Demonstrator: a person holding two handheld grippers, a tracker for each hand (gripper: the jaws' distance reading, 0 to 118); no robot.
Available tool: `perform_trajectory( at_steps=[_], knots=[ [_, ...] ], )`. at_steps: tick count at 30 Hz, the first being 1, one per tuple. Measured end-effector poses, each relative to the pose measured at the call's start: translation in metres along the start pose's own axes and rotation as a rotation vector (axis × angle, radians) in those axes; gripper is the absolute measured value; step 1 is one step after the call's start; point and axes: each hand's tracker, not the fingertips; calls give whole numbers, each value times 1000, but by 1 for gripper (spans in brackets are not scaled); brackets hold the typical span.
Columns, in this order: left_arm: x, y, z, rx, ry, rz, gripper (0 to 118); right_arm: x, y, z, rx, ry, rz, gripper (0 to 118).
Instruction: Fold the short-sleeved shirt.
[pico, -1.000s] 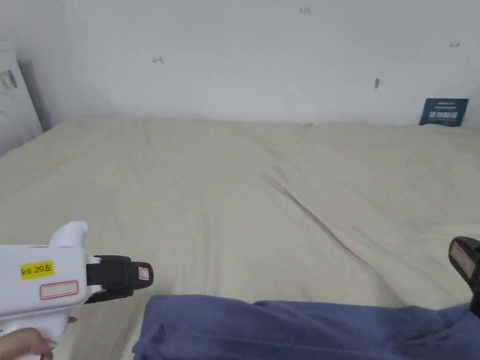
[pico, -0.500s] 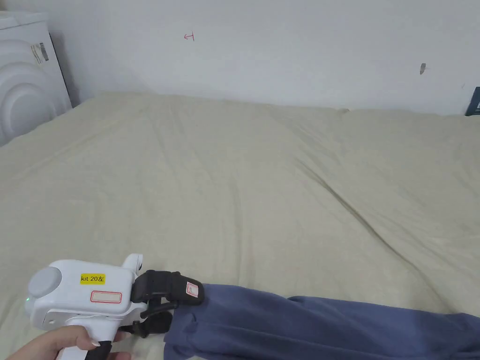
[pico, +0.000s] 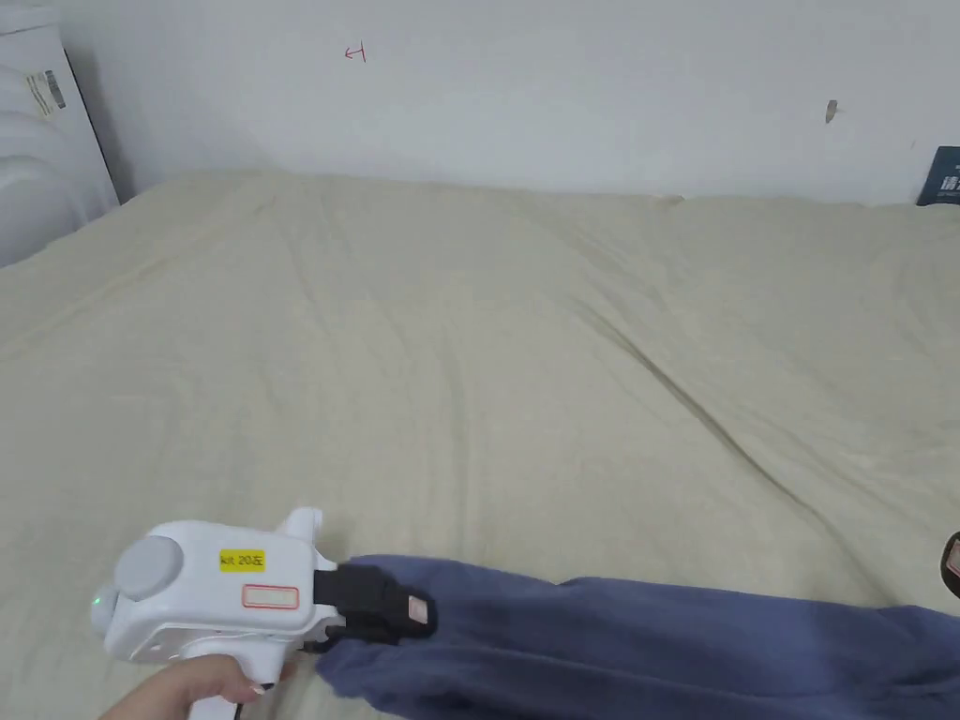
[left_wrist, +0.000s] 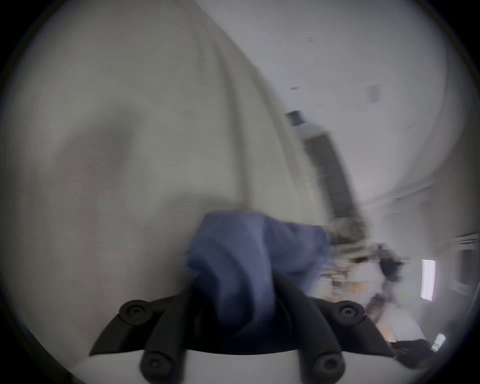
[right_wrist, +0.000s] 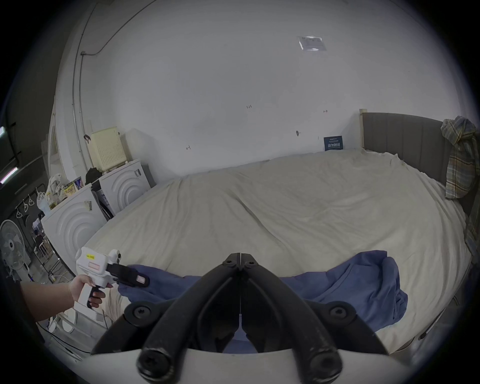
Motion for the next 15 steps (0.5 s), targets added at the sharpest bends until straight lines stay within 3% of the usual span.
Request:
perform_trajectory(
  at_steps=[1,2,3,7,11,15],
  knots=[
    [-3,-2,-3,-22,95,-39,8,-1,0,0,0,4,1,0],
    [4,-6,-2,-51,-62,19,8,-1,1,1,1,4,4,0],
    [14,-2,3,-42,-37,-7,8,-1,2,1,3,2,7,0],
    [55,5,19,-81,194,-235,8,5,-2,-10,14,10,7,0],
    [74,16,56,-18,434,-353,8,7,0,-10,27,36,-5,0],
    [76,27,90,20,813,-463,8,9,-2,-9,31,55,-5,0]
  ],
)
